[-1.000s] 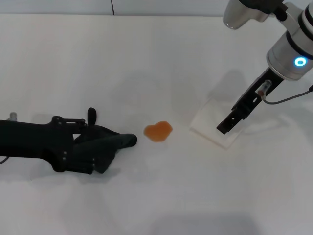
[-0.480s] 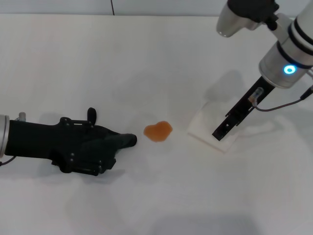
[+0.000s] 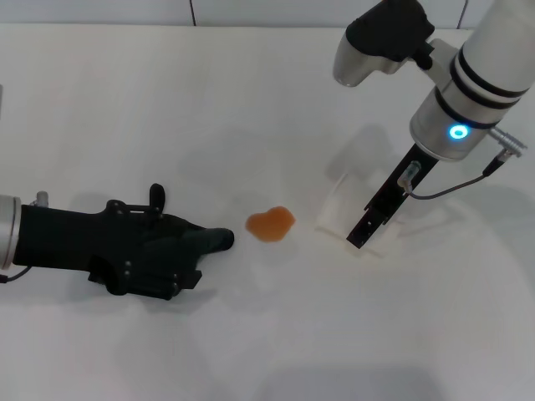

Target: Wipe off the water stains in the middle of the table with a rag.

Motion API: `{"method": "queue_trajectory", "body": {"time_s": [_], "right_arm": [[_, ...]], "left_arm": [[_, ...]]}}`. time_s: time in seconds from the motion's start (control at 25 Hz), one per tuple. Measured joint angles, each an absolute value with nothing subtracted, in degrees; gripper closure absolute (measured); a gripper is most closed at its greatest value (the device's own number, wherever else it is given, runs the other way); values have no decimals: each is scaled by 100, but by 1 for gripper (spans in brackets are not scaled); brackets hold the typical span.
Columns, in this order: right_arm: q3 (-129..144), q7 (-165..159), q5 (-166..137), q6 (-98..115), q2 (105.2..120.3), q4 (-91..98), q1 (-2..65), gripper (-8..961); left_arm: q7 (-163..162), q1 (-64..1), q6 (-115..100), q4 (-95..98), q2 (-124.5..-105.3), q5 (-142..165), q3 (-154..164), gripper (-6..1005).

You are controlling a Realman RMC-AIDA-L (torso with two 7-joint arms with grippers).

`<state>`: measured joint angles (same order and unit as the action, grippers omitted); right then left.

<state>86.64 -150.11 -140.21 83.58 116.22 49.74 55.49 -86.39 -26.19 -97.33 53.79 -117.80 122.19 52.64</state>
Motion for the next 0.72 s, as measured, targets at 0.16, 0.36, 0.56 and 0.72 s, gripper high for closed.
{"method": "queue_trajectory", "body": {"time_s": [0.16,0.36,0.56,0.72], "right_arm": [[8897,-14992,-13940,8238,11621,4966,5554,122],[9201,-14966,-13850,8070,11619,4957,5555,126],[9431,-14955,-13780,7945,11619,4952,5554,134],[9459,-14948,-13767,7917,11618,4951,5524,152]], "left_arm": [[-8639,-2619,-9705,5379,-11796,12227,5265,183],[-8639,-2619,-9700,5379,-11806,12227,5289,184],[-8639,-2617,-9694,5379,-11812,12227,5307,184],[-8639,-2608,-9694,5379,-11814,12227,5309,184]]}}
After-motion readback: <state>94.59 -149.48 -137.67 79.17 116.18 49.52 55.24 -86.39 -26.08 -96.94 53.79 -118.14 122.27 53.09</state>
